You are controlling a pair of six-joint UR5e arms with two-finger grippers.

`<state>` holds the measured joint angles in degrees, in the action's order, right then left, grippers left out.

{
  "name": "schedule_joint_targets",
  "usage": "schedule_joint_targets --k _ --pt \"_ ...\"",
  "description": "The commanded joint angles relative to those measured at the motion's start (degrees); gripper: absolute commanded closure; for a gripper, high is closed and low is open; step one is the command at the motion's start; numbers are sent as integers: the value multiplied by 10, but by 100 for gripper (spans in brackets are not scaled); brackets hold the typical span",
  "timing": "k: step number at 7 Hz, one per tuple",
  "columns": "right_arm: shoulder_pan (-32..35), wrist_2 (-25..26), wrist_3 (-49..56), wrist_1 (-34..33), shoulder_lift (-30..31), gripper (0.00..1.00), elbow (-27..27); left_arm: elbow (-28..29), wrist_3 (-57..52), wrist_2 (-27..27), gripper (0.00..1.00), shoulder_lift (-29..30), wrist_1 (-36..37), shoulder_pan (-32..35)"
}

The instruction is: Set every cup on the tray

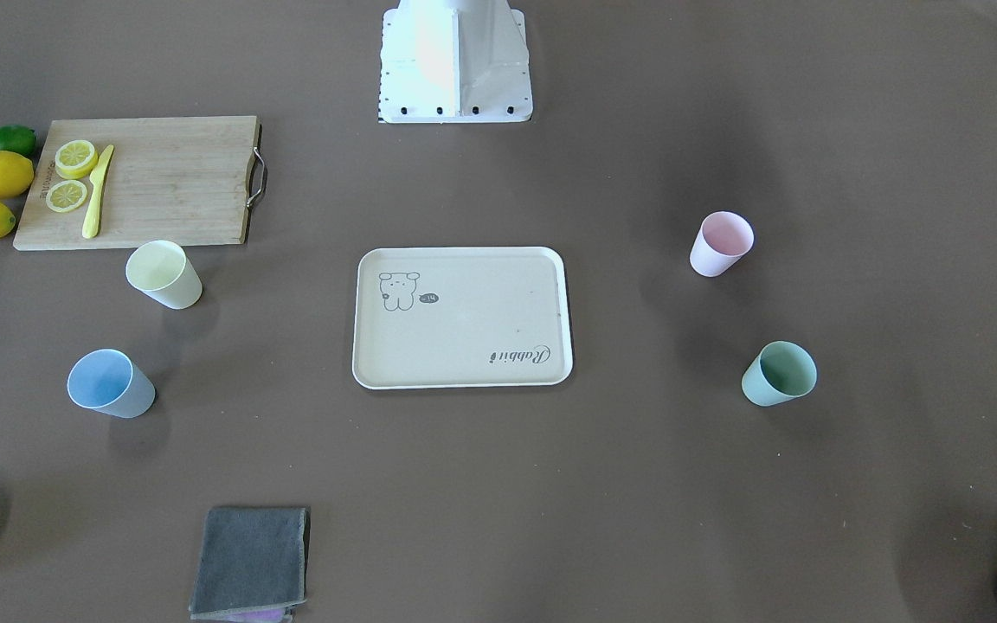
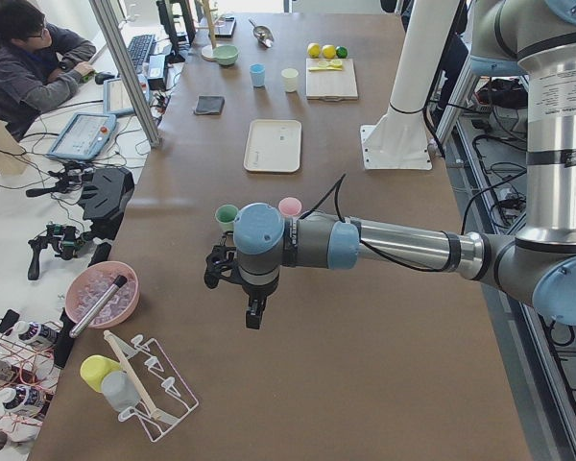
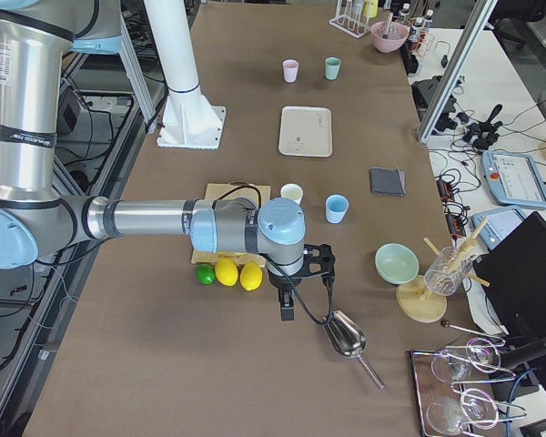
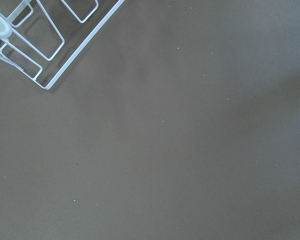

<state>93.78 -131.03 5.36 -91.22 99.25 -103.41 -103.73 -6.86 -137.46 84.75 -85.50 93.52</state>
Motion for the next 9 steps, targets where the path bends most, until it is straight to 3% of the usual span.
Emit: schedule_joint_targets --k 1,2,4,6,7,9 --pt "0 0 0 0 -3 0 -7 -15 0 -2 2 13 -1 0" --pt "0 2 0 0 1 0 -8 -24 -1 -1 2 12 -18 0" --pt "0 -1 -1 3 2 0 -11 -10 3 -1 2 7 -119 1" --pt "1 2 -8 5 -7 0 -56 -13 7 -6 2 16 -180 0" --pt "3 3 -10 36 -32 0 -58 6 9 4 1 48 -240 4" --pt "4 -18 -9 67 -35 0 -47 4 62 -2 2 59 -269 7"
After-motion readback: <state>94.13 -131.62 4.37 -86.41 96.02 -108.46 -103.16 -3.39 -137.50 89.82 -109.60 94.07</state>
